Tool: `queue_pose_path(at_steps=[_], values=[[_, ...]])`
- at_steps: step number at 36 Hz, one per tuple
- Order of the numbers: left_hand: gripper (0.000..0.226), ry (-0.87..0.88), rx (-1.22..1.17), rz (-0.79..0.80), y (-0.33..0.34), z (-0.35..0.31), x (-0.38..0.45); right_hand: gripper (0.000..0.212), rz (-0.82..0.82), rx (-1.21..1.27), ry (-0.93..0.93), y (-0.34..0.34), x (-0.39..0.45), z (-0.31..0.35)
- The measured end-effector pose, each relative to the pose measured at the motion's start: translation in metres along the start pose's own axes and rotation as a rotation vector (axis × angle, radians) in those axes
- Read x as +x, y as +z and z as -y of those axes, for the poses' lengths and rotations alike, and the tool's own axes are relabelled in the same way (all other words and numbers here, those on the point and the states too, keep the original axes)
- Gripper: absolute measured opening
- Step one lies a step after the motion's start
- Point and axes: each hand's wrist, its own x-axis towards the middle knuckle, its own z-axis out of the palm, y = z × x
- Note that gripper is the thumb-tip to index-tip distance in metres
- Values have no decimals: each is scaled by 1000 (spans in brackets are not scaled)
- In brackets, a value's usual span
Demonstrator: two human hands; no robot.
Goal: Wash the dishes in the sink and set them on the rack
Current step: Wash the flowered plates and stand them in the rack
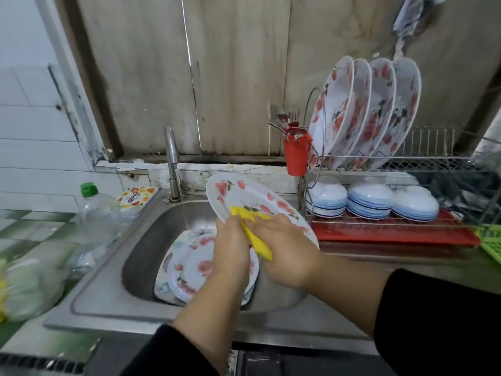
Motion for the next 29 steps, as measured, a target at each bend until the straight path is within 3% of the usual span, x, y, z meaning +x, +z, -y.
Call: queue_pose_path(at_steps=[2,4,7,10,12,14,16,20,24,26,29], values=[[23,-63,-114,84,-6,-8,0,73,-18,92,-82,-9,-5,-6],[27,-130,-218,124,-25,-22,14,73,11,7,-218,-22,-12,-26],[26,-144,-210,69,-43,-32,31,75,39,-133,-307,-34,-21,-44],[19,-53,-13,-77,-23,-18,25,74,24,-165,-198,-24,-15,-22],[22,27,153,-66,0,-3,7,77,4,-85,-36,-13,-10,-3],[23,11,73,11,9,1,-7,79,-69,52,-3,-11,-7,4],[29,-59,-81,88,-3,-13,-5,77,-61,98,-105,-18,-10,-6],[23,-70,-174,18,-36,-41,12,72,-16,-30,-298,-29,-20,-36],[19,35,118,-127,-9,-24,6,71,-6,2,-103,-19,-8,-6],[16,59,112,-81,5,-14,-1,72,-81,75,-37,-14,0,9],[33,55,-24,57,3,-16,-8,66,-172,190,-27,-22,6,10]])
